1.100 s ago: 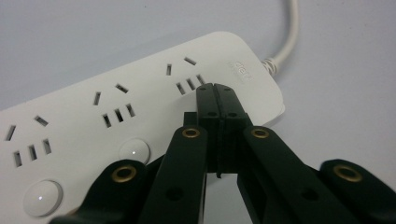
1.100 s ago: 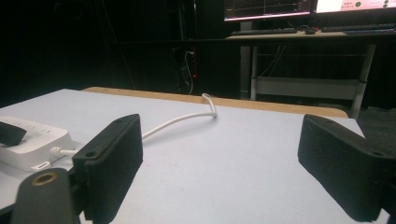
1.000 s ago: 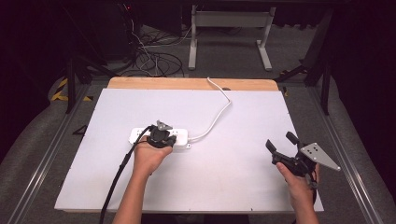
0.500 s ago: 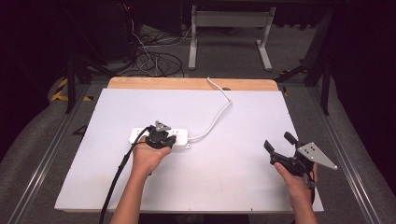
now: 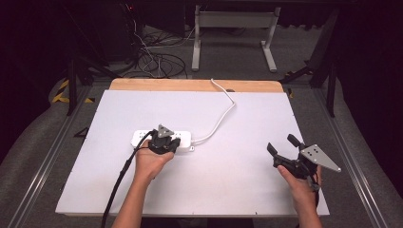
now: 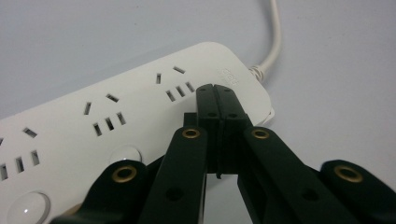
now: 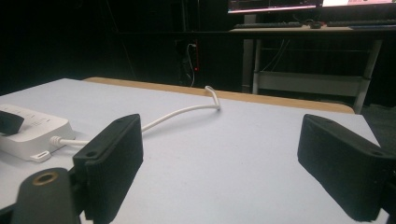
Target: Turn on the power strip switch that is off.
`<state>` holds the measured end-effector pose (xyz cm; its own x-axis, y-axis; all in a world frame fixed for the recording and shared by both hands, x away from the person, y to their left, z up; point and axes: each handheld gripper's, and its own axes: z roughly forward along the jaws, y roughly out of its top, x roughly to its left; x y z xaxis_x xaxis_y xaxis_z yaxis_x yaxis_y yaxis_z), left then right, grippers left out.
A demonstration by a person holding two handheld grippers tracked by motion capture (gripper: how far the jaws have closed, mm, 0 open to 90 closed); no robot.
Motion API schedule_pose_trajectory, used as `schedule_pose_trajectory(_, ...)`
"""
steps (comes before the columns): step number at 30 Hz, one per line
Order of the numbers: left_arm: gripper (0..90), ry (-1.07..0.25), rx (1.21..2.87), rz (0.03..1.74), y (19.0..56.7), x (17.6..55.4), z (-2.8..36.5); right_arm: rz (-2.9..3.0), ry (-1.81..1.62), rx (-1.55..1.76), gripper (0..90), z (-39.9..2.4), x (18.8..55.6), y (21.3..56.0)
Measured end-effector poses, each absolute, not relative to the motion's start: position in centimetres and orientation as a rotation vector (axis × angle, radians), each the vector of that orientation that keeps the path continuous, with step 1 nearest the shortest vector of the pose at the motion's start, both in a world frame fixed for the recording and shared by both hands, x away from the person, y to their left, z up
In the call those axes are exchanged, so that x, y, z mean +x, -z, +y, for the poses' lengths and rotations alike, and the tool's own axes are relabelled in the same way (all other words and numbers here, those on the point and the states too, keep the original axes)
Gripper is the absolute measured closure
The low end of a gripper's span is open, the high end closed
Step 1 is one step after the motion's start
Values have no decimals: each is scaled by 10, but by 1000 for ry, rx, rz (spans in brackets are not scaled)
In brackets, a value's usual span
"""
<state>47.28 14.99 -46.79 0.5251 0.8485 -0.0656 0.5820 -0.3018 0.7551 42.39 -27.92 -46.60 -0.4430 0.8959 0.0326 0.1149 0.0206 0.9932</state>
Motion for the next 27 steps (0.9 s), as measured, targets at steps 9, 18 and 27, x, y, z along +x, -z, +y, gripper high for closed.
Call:
schedule_pose_trajectory(9,900,-515,1968,1162,470,472,155,1634,-1489,1051,151,-280,424,467)
schedule_pose_trajectory(18,900,-592,1846,1149,469,464,169,1639,-1483,1049,151,-279,425,467)
schedule_pose_trajectory(27,881,-686,1727,1121,461,450,191,1640,-1482,1048,151,-278,425,467)
